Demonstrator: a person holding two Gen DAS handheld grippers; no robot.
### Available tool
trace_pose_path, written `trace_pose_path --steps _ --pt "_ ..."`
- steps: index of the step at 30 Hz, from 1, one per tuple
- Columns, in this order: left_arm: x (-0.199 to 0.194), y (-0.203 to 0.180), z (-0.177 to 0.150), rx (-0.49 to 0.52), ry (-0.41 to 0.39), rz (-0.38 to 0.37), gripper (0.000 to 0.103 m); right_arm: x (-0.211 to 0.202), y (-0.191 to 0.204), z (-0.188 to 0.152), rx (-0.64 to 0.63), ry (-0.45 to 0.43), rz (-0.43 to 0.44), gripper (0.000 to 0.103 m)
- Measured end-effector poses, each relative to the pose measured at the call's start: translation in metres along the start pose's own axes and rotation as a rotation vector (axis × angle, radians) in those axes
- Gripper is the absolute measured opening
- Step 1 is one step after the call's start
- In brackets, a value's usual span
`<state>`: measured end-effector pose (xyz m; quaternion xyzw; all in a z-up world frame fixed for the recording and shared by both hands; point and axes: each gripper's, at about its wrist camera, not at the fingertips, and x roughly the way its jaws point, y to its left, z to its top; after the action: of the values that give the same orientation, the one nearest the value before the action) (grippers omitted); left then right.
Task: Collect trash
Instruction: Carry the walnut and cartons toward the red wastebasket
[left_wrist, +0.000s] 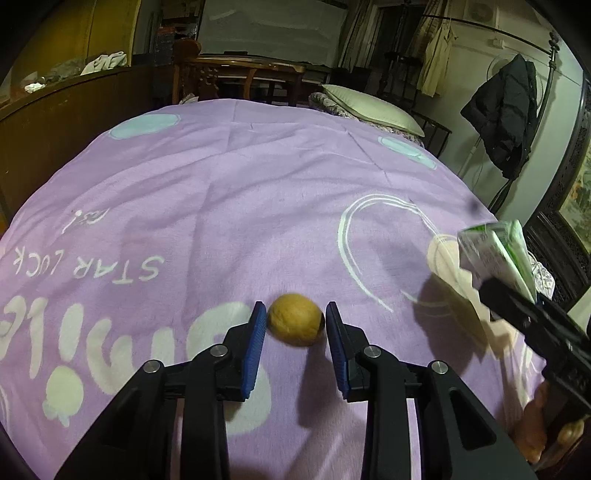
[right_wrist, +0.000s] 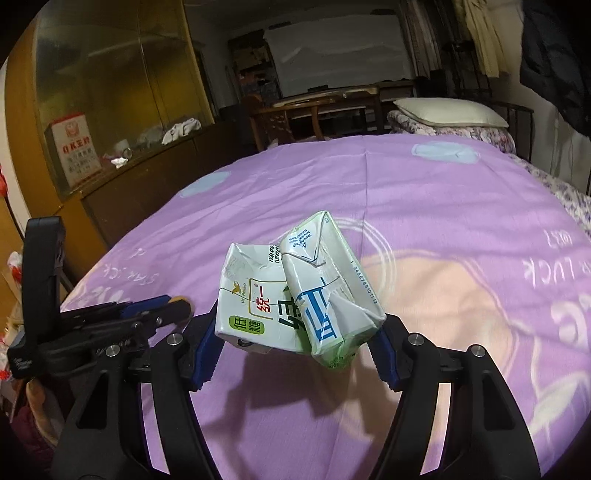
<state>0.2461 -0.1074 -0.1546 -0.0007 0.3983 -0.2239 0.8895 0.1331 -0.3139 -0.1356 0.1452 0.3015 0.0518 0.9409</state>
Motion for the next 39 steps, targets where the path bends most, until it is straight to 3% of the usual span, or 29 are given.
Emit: trace_pose_path --steps 8,12,14,18,20,21,27,31,39 --pt "-0.021 -0.007 -0.022 0.006 -0.006 0.013 0.029 -0.019 0.007 -0.022 0.001 0.011 -0.007 0.067" --pt "-0.013 -0.004 -0.013 -0.017 0.003 0.032 0.044 -0.02 0.011 -0.025 -0.018 0.012 -0.016 0.067" --pt "-0.005 -0.004 -0.004 -0.019 0.014 0.039 0.045 -0.017 0.011 -0.025 -0.019 0.024 -0.016 0.067" --pt "0.017 -0.01 0.01 0.009 0.053 0.058 0.044 -0.014 0.006 -0.024 0.003 0.034 -0.005 0.067" --pt "0.017 -0.016 0.01 0.045 0.051 0.066 0.034 -0.014 0.003 -0.022 0.022 0.035 0.001 0.067" --pt "0.016 -0.017 0.007 0.056 0.047 0.065 0.033 -0.013 0.001 -0.022 0.034 0.034 0.004 0.067" --pt "-0.016 -0.009 -0.011 0.013 0.019 0.025 0.033 -0.016 -0.002 -0.022 0.053 0.02 -0.005 0.067" --pt "-0.049 -0.004 -0.023 0.025 0.008 0.047 0.033 -0.027 0.001 -0.025 0.064 -0.008 -0.042 0.067" --pt "-0.126 0.003 -0.029 0.014 -0.074 0.053 0.033 -0.064 0.016 -0.021 0.106 -0.052 0.05 0.067"
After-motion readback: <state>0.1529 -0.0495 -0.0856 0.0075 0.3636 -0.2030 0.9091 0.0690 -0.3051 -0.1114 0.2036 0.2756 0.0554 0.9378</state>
